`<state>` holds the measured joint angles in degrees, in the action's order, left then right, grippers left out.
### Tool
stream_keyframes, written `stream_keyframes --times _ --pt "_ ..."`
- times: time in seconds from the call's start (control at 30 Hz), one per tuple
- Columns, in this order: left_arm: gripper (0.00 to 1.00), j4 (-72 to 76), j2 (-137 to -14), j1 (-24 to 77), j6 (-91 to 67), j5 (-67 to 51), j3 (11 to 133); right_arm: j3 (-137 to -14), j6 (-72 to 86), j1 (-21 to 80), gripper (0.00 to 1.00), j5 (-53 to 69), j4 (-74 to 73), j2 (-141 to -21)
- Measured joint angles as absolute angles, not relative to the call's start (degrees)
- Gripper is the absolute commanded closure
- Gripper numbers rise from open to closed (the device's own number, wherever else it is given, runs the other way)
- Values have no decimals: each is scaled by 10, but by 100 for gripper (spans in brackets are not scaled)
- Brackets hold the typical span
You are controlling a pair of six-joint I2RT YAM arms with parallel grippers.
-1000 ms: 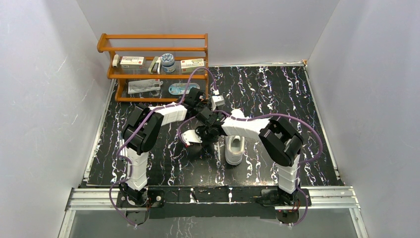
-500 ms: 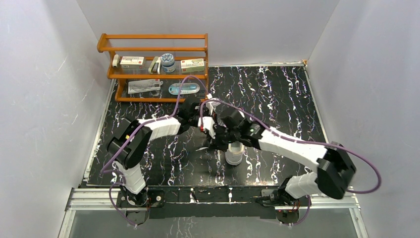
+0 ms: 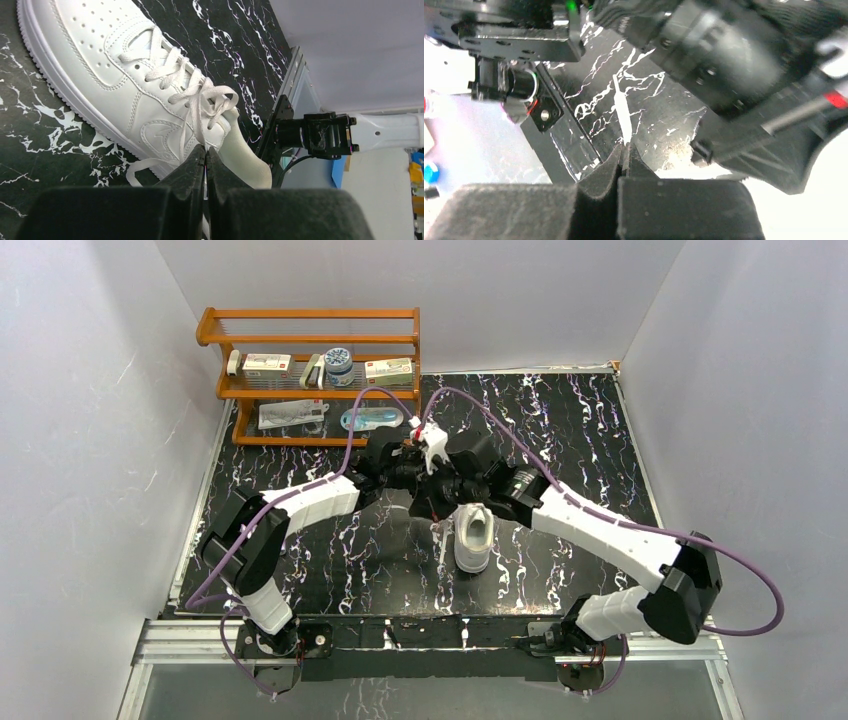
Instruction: Tie the shoes
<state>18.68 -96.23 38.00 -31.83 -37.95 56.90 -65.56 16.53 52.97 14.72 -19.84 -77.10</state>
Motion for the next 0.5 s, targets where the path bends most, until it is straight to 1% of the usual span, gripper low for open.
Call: stream_keyframes --times 0.13,0.27,0.4,0.5 --pt "100 168 -962 380 -332 -365 585 -678 226 530 100 55 -266 -739" --pt "100 165 -962 380 -346 -360 602 -704 294 529 100 -59 -380 -702" --pt "100 145 -964 380 -350 -347 614 -789 385 524 100 -178 -526 -734" --pt "100 133 -966 380 -349 -339 619 -820 448 508 100 -242 -629 -768"
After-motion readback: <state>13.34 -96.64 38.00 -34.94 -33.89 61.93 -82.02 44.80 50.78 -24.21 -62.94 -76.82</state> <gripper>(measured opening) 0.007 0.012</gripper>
